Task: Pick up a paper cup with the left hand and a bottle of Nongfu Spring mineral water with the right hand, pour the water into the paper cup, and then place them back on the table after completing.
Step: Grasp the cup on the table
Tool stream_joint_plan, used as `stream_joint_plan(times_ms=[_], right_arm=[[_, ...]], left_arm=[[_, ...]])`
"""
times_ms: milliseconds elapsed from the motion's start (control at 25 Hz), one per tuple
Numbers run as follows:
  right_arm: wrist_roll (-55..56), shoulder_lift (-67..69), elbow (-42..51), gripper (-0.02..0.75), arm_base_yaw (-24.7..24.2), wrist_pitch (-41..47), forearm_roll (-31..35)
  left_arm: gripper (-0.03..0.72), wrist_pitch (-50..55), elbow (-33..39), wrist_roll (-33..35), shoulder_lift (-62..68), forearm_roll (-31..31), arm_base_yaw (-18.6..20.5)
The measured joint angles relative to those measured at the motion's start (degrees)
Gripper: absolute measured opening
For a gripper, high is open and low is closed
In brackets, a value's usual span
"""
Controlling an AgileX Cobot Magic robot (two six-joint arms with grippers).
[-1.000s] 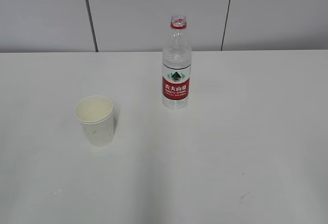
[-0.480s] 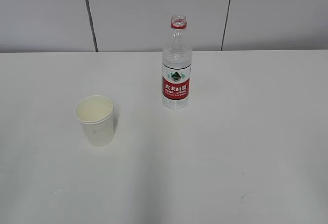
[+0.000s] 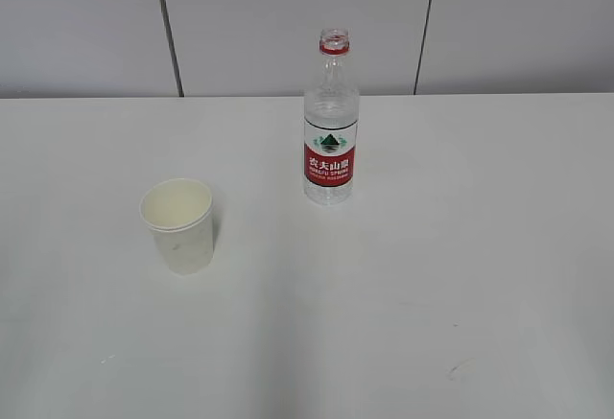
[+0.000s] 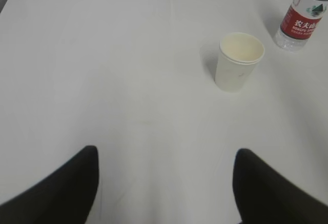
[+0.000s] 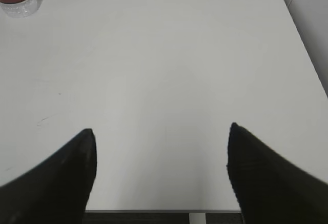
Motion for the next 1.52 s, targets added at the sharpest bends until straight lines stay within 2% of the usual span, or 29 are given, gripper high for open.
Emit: stream_joint_plan(times_ms=[280, 680, 960, 1240, 1520], right_arm=[[0.00, 0.00, -0.90, 0.587, 0.00, -5.18, 0.00], [-2.57, 2.56, 1.17, 0.587, 0.00, -21.20, 2.71], [-3.42, 11.74, 1.29, 0.587, 0.00, -31.29, 4.21], [-5.48, 20.32, 1.29, 0.587, 1.25, -42.56, 4.47], [-5.59, 30.90, 1.38, 0.587, 2.32, -52.65, 8.18]], left_arm=[[0.500, -7.97, -0.83, 0.00, 0.00, 0.00, 0.00], [0.500, -25.33, 1.40, 0.00, 1.59, 0.00, 0.00], [0.500, -35.63, 5.02, 0.28, 9.69, -0.22, 0.00], [0.500, -50.74, 6.36, 0.72, 20.26, -0.22, 0.00], [0.500, -60.45, 6.88, 0.72, 30.48, -0.23, 0.00]])
